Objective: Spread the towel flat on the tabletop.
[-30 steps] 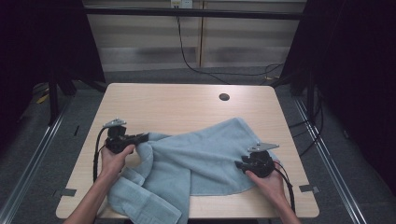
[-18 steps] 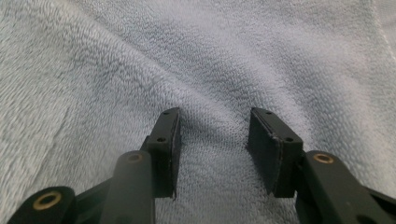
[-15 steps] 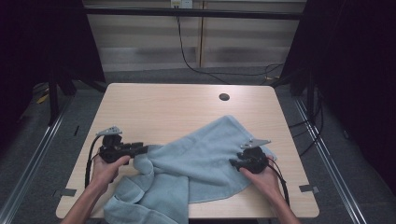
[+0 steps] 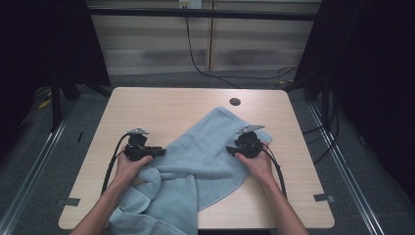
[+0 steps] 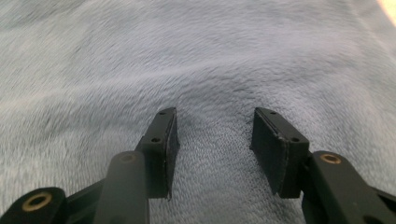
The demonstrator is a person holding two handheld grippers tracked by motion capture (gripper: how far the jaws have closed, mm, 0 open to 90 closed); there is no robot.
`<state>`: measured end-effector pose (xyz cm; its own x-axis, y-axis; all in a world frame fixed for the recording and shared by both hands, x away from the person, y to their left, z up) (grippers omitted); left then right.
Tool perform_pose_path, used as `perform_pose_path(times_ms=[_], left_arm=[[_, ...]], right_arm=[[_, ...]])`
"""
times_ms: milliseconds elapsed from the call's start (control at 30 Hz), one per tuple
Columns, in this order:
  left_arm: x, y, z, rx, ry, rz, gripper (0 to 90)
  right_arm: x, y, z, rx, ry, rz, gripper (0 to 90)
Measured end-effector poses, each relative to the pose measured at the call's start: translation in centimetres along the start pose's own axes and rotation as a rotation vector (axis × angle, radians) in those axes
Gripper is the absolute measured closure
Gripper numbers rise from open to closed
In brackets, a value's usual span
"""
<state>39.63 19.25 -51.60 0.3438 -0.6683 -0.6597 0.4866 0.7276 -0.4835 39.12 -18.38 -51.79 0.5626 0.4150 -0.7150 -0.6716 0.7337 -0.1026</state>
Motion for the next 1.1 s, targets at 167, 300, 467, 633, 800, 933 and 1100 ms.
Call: perform_pose_path(times_ms=[167,300,467,633,800,933,1100], left_arm=[[-1.8,-1.3,-3.0,0.050,0.036,-0.023,76.5],[-3.0,-2.2,-5.1,0.055,0.061,-0.053,76.7],[-4.6,-3.4,-7.8,0.030,0.088,-0.133,71.5],[-5.2,-2.6,-4.4,0.008,-0.062,-0.136,65.7],[-3.2,-1.8,-1.4,-0.027,-0.092,-0.099,61.5],[0.0,-1.8,0.0,-0.045,-0.060,-0.065,51.0],[1.8,-3.0,-0.4,0.032,-0.020,-0.036,75.5]], right_arm=[[2.0,0.2,1.8,0.001,-0.016,-0.002,44.6],[2.5,1.0,2.4,0.001,-0.040,0.055,43.6],[1.5,3.1,3.1,-0.052,-0.032,0.114,45.7],[-2.3,3.0,1.5,-0.050,-0.027,0.067,46.7],[-3.5,2.4,-1.0,-0.030,0.011,0.010,46.2],[-3.5,2.0,-2.9,-0.002,0.031,-0.025,40.6],[-3.1,2.4,-2.8,-0.024,0.022,-0.030,39.1]])
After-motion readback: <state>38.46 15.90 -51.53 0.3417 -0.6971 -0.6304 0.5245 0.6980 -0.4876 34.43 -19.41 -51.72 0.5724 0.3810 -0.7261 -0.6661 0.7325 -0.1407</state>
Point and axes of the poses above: each handheld gripper's, and its own axes: x roughly forward along the jaws, z roughly out of its top, y roughly to its left, the point moved 2 cm from there along x, roughly forward along the jaws, and after that the axes turned 14 degrees about -x, right-handed, at the moved point
